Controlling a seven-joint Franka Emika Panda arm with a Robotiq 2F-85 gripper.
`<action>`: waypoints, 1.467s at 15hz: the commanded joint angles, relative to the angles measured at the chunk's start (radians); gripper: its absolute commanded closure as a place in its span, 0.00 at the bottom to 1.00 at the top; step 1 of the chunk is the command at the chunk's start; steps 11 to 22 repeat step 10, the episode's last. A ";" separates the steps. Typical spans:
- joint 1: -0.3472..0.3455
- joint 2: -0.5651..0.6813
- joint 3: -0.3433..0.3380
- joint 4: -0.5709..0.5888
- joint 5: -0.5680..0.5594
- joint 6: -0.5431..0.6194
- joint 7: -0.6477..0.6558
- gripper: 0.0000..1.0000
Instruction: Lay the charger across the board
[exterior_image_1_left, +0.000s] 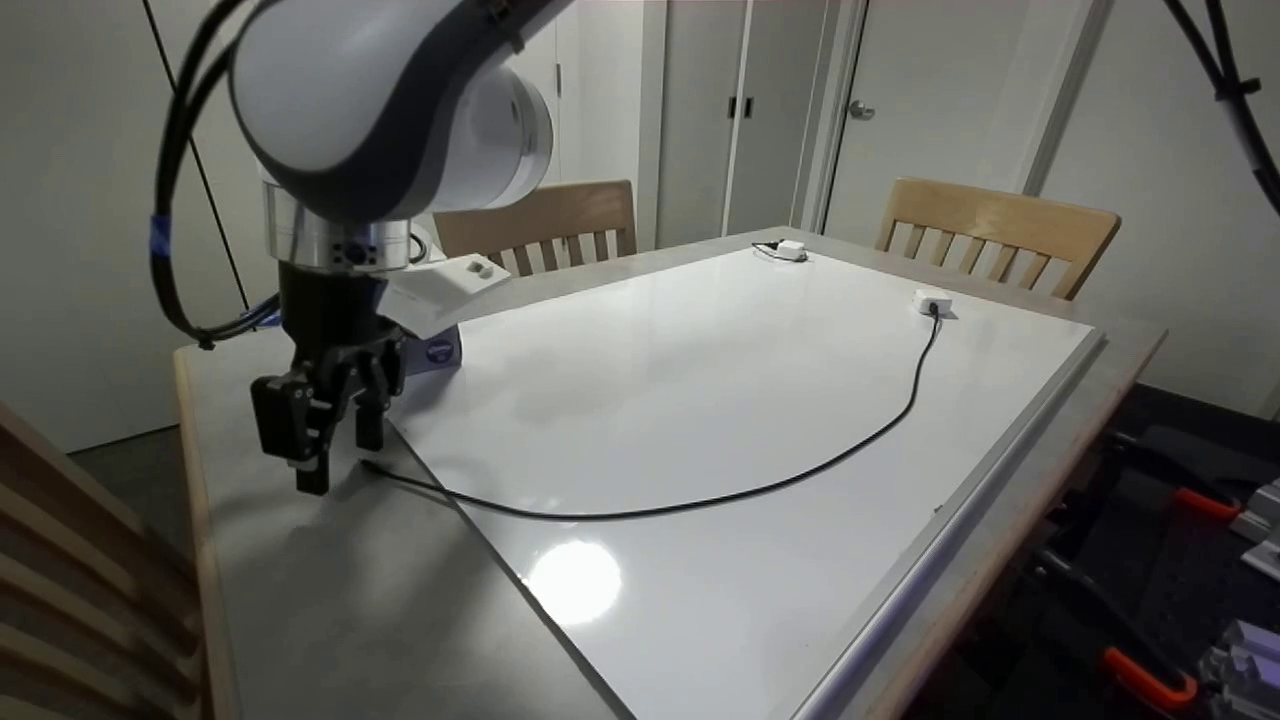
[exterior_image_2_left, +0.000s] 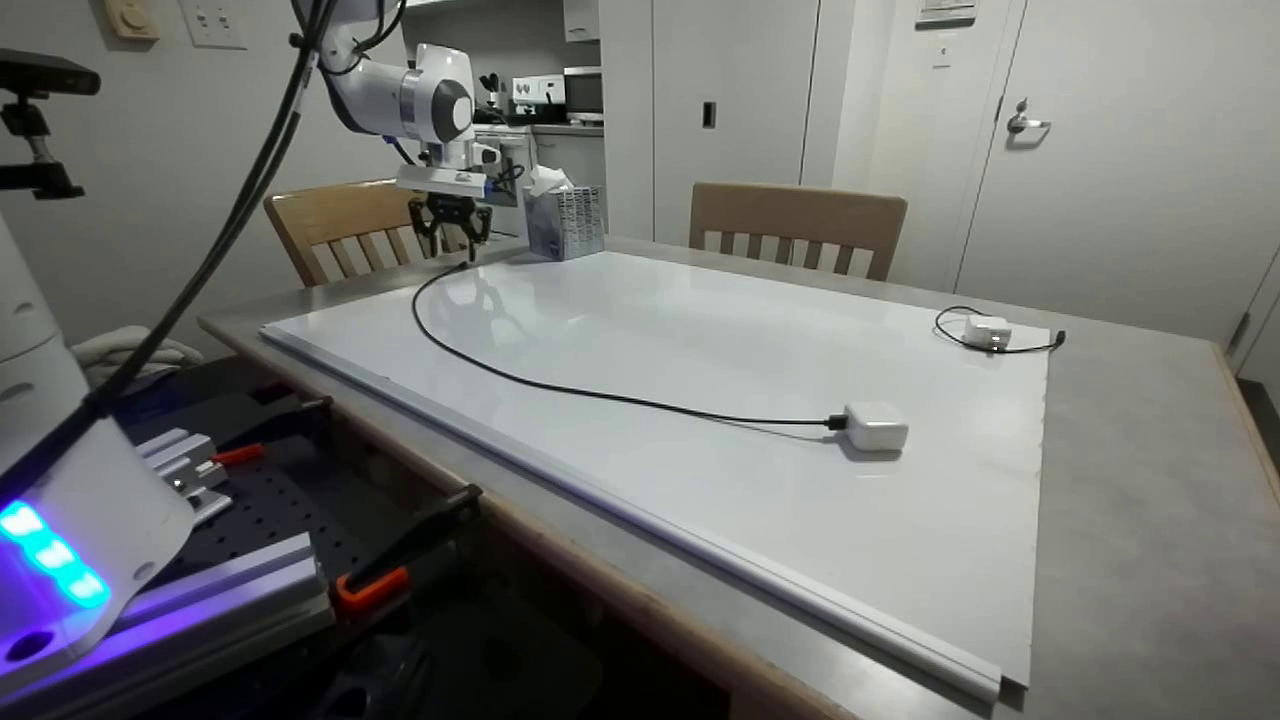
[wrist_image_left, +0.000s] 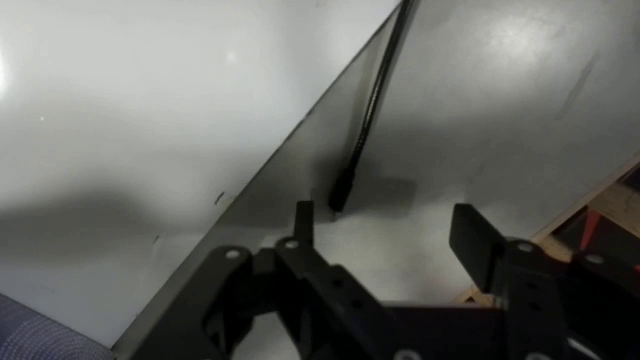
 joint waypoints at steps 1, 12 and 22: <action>0.010 -0.056 -0.020 -0.043 -0.024 0.006 0.019 0.01; 0.088 -0.218 -0.144 -0.162 -0.114 -0.015 0.322 0.00; 0.088 -0.218 -0.144 -0.162 -0.114 -0.015 0.322 0.00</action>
